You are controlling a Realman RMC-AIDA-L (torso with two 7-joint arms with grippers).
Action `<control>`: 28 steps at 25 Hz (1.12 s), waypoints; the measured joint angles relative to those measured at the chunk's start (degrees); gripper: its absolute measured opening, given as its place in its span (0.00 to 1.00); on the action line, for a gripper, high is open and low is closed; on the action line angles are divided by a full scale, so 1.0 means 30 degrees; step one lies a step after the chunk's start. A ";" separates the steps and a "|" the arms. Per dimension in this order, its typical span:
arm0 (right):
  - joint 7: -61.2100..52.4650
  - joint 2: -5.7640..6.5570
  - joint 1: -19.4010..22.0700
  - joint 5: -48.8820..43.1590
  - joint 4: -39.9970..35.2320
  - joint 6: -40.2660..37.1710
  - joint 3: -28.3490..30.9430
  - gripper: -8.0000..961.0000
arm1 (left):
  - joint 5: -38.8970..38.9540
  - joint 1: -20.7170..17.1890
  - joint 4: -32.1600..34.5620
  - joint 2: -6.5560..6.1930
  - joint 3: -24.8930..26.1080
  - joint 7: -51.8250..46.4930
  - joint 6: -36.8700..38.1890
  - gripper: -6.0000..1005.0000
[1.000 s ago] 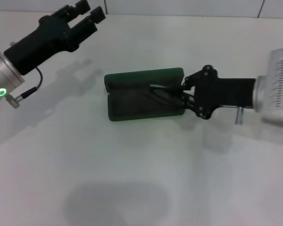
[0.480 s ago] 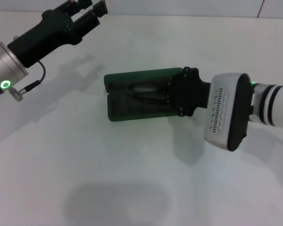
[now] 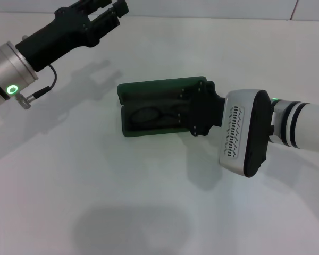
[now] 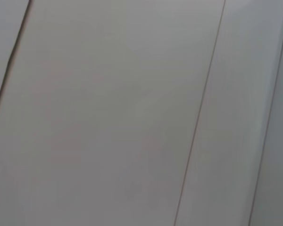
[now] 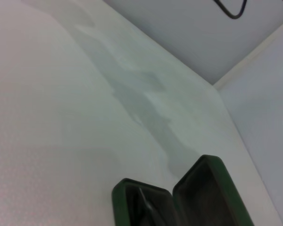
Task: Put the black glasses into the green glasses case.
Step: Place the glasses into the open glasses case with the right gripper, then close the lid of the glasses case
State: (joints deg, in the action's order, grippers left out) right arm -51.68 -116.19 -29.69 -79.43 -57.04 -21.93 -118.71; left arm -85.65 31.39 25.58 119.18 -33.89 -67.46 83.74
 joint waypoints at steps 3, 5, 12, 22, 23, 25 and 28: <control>-0.0014 0.0003 -0.0012 0.0100 -0.0014 0.0129 0.0003 0.21 | -0.0022 -0.0010 -0.0002 0.0034 0.0004 -0.0005 -0.0056 0.63; -0.0042 0.0003 0.0008 0.0247 -0.0121 -0.0037 -0.0014 0.24 | -0.0029 -0.0044 -0.0001 0.0048 0.0008 -0.0008 -0.0057 0.64; -0.0473 0.0119 0.1044 0.1867 -0.0549 -0.4890 0.2989 0.29 | -0.0489 -0.0229 0.0005 -0.0005 0.0019 -0.0167 -0.0168 0.64; -0.4082 0.0636 -0.0071 0.1943 0.7540 -1.7657 1.8023 0.36 | -0.6162 0.2376 0.0258 -0.0264 -0.0070 -0.4650 -0.5339 0.64; -0.4082 0.0679 -0.0050 0.1944 0.8000 -1.7713 1.8805 0.37 | -0.6813 0.2643 0.0268 -0.0263 -0.0106 -0.5047 -0.5644 0.64; -0.4033 0.0641 0.0181 0.1962 0.8154 -1.7526 1.9352 0.39 | -0.8108 0.3269 0.0282 -0.0254 -0.0361 -0.5958 -0.6352 0.64; -0.3924 0.0421 0.0439 0.1973 0.7953 -1.7189 1.9394 0.41 | -0.8844 0.3731 0.0288 -0.0179 -0.1387 -0.6732 -0.7607 0.64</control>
State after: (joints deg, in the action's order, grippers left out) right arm -63.45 -114.93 -28.37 -73.51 -33.19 -73.49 -60.53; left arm -112.19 42.58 26.44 118.65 -38.05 -87.66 60.92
